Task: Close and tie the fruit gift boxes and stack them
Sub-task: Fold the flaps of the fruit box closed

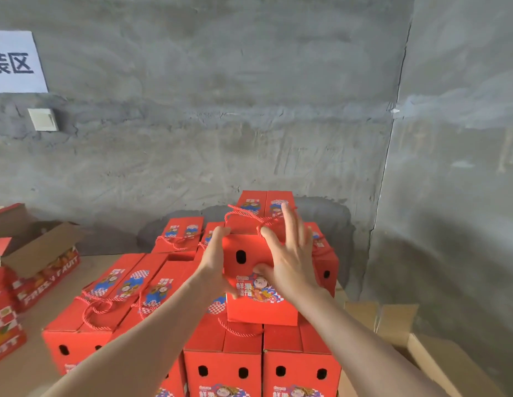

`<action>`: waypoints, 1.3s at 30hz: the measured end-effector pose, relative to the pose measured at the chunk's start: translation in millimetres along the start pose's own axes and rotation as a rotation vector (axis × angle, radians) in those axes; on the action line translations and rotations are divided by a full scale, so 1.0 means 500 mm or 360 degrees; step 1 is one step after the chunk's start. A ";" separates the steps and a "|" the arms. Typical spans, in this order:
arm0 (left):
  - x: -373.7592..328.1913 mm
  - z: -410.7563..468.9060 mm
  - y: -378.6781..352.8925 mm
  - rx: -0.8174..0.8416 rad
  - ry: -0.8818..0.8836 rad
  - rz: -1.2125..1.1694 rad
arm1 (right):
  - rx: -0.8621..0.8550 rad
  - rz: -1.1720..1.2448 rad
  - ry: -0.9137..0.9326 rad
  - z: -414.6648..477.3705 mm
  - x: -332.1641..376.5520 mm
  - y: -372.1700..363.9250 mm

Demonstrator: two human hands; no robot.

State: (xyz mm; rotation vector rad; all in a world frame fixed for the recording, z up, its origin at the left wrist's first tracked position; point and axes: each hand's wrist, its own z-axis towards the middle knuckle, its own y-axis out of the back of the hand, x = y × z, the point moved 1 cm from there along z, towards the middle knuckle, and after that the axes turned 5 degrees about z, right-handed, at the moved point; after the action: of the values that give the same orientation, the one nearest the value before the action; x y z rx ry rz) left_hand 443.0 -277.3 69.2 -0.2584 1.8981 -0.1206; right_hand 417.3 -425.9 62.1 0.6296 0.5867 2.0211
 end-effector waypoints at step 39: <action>0.198 0.251 0.019 0.0060 -0.0920 0.2642 | 0.0860 -0.0295 -0.0079 -0.056 -0.145 -0.272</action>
State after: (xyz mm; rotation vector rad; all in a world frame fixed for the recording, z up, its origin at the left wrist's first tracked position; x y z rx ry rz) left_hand 528.3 -286.1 -66.0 1.1888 1.0403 0.9211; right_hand 517.7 -428.8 -58.3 0.9012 1.1345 1.6688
